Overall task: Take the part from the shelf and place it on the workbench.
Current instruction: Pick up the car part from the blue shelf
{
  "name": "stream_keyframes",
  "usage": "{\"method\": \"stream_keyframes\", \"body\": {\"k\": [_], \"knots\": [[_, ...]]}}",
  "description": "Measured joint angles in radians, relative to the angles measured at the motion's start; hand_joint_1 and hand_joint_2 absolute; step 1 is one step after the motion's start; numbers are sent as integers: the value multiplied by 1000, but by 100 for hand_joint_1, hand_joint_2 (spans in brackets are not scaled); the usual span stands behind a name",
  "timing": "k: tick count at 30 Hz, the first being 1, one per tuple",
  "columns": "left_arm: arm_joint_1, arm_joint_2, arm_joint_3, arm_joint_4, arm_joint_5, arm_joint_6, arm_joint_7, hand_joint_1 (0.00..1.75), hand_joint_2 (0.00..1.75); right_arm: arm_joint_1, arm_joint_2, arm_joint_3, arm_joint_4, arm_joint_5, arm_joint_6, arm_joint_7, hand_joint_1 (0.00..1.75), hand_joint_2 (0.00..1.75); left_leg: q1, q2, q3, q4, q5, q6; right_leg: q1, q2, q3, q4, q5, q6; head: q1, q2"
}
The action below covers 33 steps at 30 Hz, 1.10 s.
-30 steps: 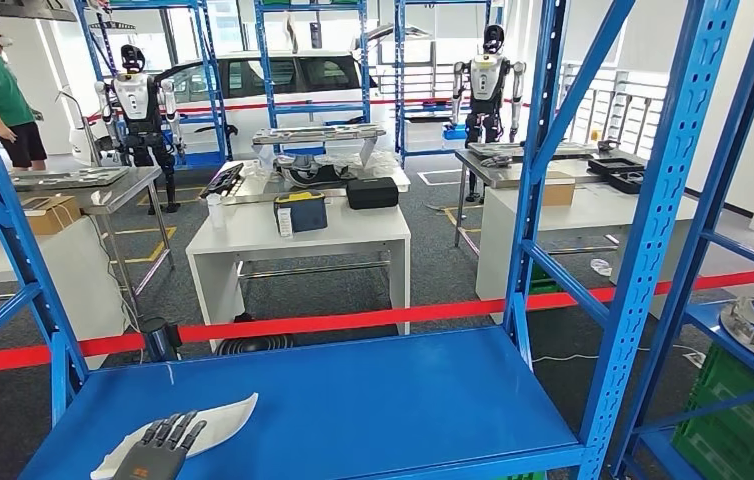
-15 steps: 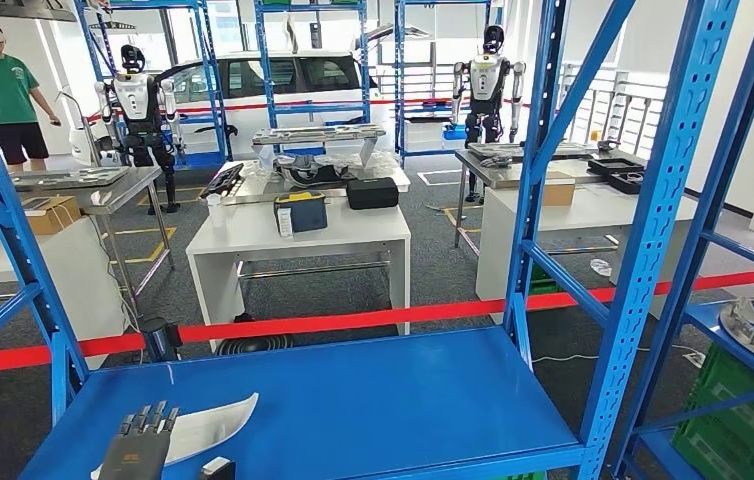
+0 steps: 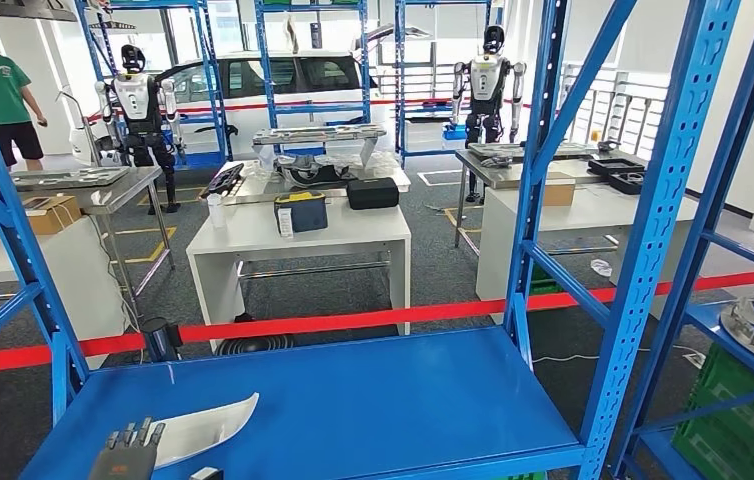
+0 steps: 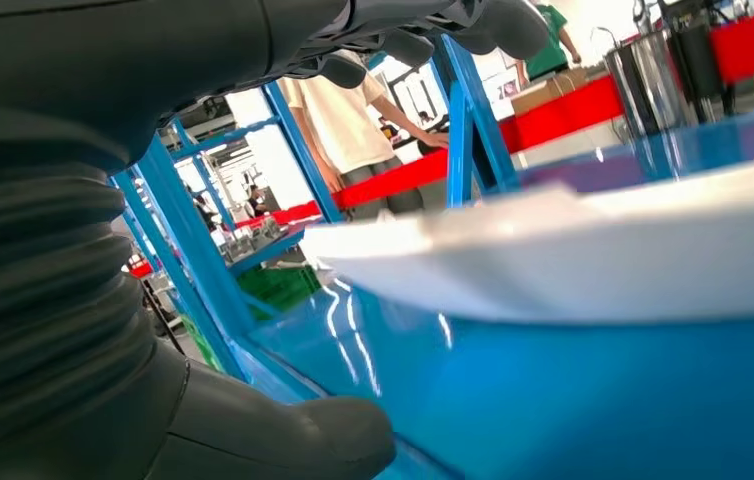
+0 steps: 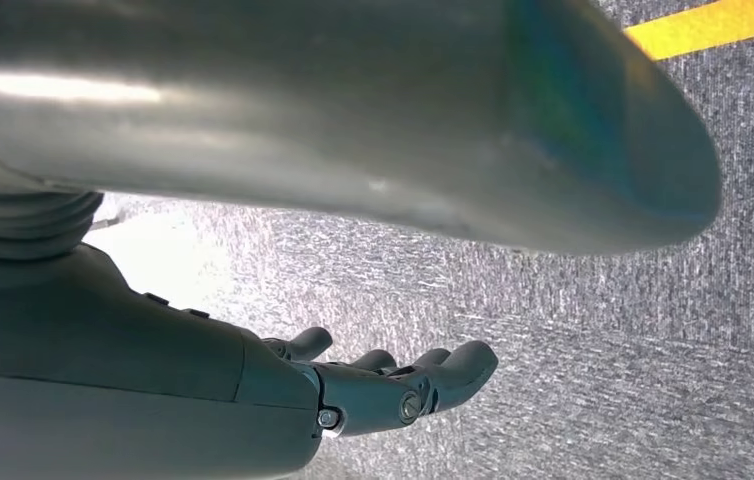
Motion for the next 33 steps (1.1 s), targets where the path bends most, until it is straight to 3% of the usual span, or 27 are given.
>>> {"method": "stream_keyframes", "body": {"k": [13,26,31,33], "knots": [[51,-6,14,6,2,29,14,0,175,0,11,18,1,4,0,-10,0,0,0,0,0,0,0,0,0,0,0,0,0,1,0,0],[54,-19,59,6,-22,281,31,0,175,2,21,18,1,4,0,10,0,0,0,0,0,0,0,0,0,0,0,0,0,1,0,0],[54,-21,80,5,-11,330,-7,0,175,2,21,18,2,4,-1,6,0,0,0,0,0,0,0,1,0,0,0,0,0,1,0,0],[52,-22,92,4,12,328,-46,0,87,2,21,18,2,4,-1,4,0,0,0,0,0,0,0,1,0,0,0,0,0,1,0,0]]}}
